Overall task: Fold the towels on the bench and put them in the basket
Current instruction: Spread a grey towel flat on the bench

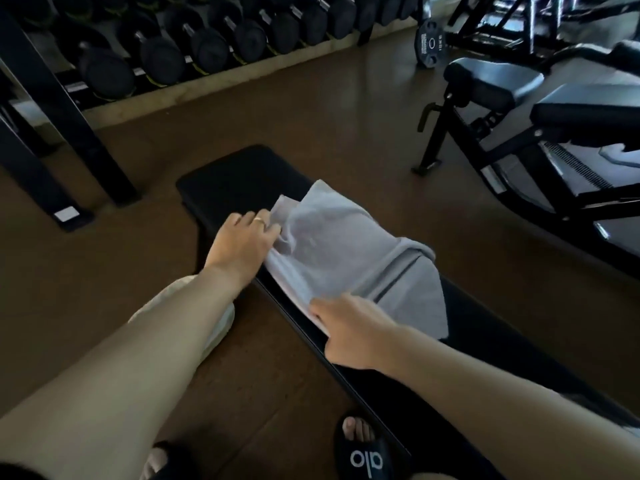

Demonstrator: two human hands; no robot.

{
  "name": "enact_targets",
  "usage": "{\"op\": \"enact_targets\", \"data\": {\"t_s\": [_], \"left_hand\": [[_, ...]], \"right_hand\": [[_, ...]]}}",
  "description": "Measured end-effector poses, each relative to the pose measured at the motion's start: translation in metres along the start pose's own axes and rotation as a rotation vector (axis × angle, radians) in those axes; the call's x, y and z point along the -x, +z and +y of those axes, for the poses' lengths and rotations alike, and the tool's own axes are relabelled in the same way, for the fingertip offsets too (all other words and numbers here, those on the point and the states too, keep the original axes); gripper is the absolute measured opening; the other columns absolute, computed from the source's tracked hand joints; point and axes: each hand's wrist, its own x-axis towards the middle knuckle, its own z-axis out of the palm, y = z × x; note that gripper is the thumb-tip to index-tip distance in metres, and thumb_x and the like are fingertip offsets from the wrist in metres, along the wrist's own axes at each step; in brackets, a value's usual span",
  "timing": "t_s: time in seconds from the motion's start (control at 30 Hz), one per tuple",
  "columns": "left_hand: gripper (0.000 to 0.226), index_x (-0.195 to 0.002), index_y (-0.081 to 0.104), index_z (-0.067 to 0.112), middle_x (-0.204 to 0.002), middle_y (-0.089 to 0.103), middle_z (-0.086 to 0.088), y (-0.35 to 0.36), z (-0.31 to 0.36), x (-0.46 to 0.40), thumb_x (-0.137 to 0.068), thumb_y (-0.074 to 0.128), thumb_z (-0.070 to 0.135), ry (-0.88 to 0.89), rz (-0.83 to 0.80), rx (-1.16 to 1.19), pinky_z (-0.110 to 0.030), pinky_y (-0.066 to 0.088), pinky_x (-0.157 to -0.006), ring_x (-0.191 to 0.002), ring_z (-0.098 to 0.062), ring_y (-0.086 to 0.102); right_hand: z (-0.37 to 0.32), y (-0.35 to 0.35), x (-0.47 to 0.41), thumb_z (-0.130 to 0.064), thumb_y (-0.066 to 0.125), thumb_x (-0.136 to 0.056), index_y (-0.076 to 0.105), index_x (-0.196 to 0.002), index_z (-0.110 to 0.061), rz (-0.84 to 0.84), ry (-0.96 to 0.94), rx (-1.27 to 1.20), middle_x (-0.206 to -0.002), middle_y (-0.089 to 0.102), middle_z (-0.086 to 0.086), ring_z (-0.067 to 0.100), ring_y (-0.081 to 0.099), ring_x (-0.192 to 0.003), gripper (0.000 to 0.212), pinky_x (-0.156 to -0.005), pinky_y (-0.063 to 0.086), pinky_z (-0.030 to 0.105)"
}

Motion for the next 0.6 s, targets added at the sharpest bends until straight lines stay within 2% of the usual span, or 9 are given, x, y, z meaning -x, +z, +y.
{"op": "enact_targets", "data": {"t_s": [0.07,0.13,0.2,0.3,0.33,0.37,0.47,0.5,0.6], "left_hand": [[0.038,-0.130,0.051,0.022,-0.135,0.049,-0.008,0.018,-0.002,0.011,-0.095,0.061,0.014,-0.130,-0.027,0.087,-0.037,0.048,-0.094,-0.114,-0.024,0.059],[0.028,-0.119,0.048,0.021,-0.126,0.050,-0.008,0.025,-0.005,0.018,-0.095,0.058,0.013,-0.318,-0.076,0.285,-0.038,0.052,-0.078,-0.093,-0.025,0.062],[0.009,-0.108,0.046,0.020,-0.113,0.054,-0.008,0.031,-0.009,0.023,-0.099,0.046,0.020,-0.454,-0.088,0.480,-0.045,0.054,-0.075,-0.081,-0.025,0.060],[0.006,-0.103,0.045,0.023,-0.101,0.056,-0.002,0.039,-0.020,0.026,-0.100,0.046,0.017,-0.447,-0.119,0.580,-0.031,0.044,-0.063,-0.074,-0.015,0.053],[0.009,-0.103,0.049,0.023,-0.100,0.058,-0.001,0.041,-0.026,0.025,-0.099,0.048,0.015,-0.448,-0.111,0.660,-0.031,0.044,-0.063,-0.075,-0.013,0.054],[0.013,-0.104,0.054,0.024,-0.101,0.060,-0.001,0.041,-0.032,0.024,-0.097,0.050,0.013,-0.456,-0.112,0.768,-0.033,0.048,-0.065,-0.079,-0.014,0.057],[0.029,-0.114,0.061,0.023,-0.107,0.062,0.001,0.043,-0.047,0.020,-0.091,0.054,0.005,-0.443,-0.160,0.979,-0.028,0.050,-0.072,-0.094,-0.016,0.061],[0.032,-0.116,0.061,0.022,-0.109,0.062,0.002,0.043,-0.051,0.017,-0.091,0.055,0.003,-0.438,-0.185,1.033,-0.025,0.049,-0.073,-0.099,-0.015,0.060],[0.032,-0.117,0.063,0.023,-0.117,0.064,0.002,0.043,-0.059,0.007,-0.093,0.053,0.003,-0.512,-0.126,1.146,-0.026,0.050,-0.085,-0.110,-0.017,0.060]], "right_hand": [[-0.011,0.007,-0.013,-0.010,0.062,-0.088,0.044,-0.094,-0.016,-0.083,-0.011,-0.042,-0.082,0.052,0.004,0.021,0.053,-0.067,0.019,-0.054,0.043,0.033],[-0.021,0.011,-0.025,-0.014,0.063,-0.088,0.050,-0.100,-0.013,-0.168,-0.020,-0.150,-0.089,0.055,0.005,0.020,0.054,-0.072,0.017,-0.058,0.047,0.033],[-0.031,0.009,-0.035,-0.021,0.067,-0.089,0.055,-0.110,-0.010,-0.280,-0.032,-0.261,-0.096,0.059,0.005,0.021,0.058,-0.077,0.026,-0.065,0.050,0.034],[-0.029,-0.004,-0.051,-0.041,0.071,-0.092,0.066,-0.111,-0.011,-0.459,0.007,-0.330,-0.092,0.072,0.002,0.021,0.063,-0.075,0.036,-0.067,0.053,0.032],[-0.022,-0.009,-0.058,-0.044,0.069,-0.093,0.070,-0.105,-0.012,-0.408,0.018,-0.342,-0.088,0.073,0.001,0.020,0.064,-0.074,0.034,-0.068,0.054,0.032],[-0.014,-0.013,-0.068,-0.043,0.067,-0.095,0.071,-0.098,-0.014,-0.256,0.031,-0.336,-0.085,0.073,0.000,0.018,0.066,-0.076,0.029,-0.073,0.057,0.034],[0.021,-0.025,-0.100,-0.025,0.061,-0.091,0.063,-0.081,-0.018,0.423,0.186,-0.294,-0.081,0.066,-0.002,0.022,0.064,-0.081,0.013,-0.073,0.056,0.037],[0.031,-0.029,-0.109,-0.022,0.060,-0.091,0.064,-0.086,-0.016,0.538,0.223,-0.298,-0.087,0.066,0.000,0.025,0.064,-0.084,0.008,-0.072,0.055,0.036],[0.051,-0.043,-0.137,-0.028,0.055,-0.099,0.060,-0.130,-0.017,0.494,0.280,-0.203,-0.124,0.060,0.010,0.036,0.060,-0.110,0.033,-0.087,0.052,0.041]]}}
